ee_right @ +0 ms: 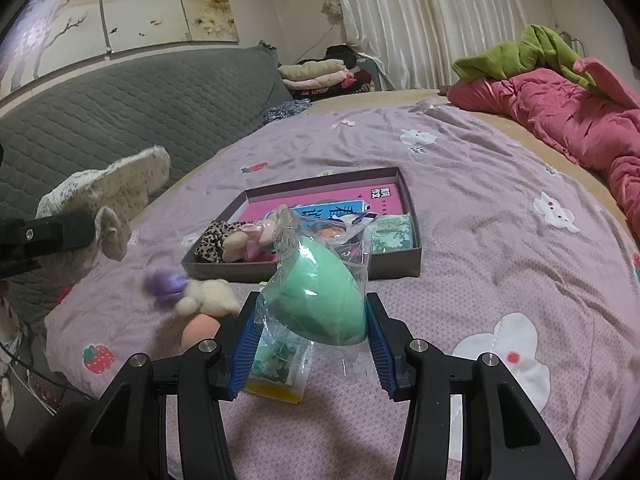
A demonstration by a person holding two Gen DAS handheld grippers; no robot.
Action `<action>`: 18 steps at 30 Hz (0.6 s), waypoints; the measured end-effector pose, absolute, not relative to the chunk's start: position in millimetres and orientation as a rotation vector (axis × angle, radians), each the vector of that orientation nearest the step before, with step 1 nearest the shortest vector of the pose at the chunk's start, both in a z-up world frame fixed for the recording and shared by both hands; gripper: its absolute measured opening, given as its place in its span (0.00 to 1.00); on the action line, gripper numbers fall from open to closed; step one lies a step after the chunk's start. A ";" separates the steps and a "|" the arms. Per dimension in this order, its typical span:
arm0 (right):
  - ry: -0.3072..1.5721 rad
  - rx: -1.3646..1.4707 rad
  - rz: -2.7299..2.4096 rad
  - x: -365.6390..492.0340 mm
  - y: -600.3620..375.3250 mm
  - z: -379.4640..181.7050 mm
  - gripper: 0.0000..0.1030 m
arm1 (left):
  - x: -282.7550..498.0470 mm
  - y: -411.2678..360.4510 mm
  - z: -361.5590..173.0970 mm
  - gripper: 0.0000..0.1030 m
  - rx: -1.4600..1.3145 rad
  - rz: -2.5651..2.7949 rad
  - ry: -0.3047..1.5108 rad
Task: Organize soft objects
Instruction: 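Lift and carry the cloth with left while right carries the sponge toward the tray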
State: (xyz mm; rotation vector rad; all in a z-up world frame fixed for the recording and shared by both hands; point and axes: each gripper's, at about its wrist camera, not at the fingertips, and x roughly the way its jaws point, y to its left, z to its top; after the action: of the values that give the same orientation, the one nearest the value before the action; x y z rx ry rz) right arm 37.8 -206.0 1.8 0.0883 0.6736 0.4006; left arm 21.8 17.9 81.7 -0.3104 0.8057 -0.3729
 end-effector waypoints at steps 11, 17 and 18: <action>0.630 0.101 0.386 38.8 -206.3 11.1 0.50 | 32.4 34.2 77.5 0.15 -0.315 -0.326 0.794; 0.598 0.081 0.380 45.7 -198.9 19.1 0.50 | 37.8 42.4 72.8 0.15 -0.318 -0.306 0.791; 0.584 0.081 0.378 48.2 -197.6 22.4 0.50 | 38.8 42.6 71.9 0.15 -0.315 -0.304 0.792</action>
State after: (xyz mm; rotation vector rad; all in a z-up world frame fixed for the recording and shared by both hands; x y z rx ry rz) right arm 48.2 -197.6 22.4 0.0807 0.5845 0.3776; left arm 38.8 42.6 71.9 -0.3148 0.7923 -0.3037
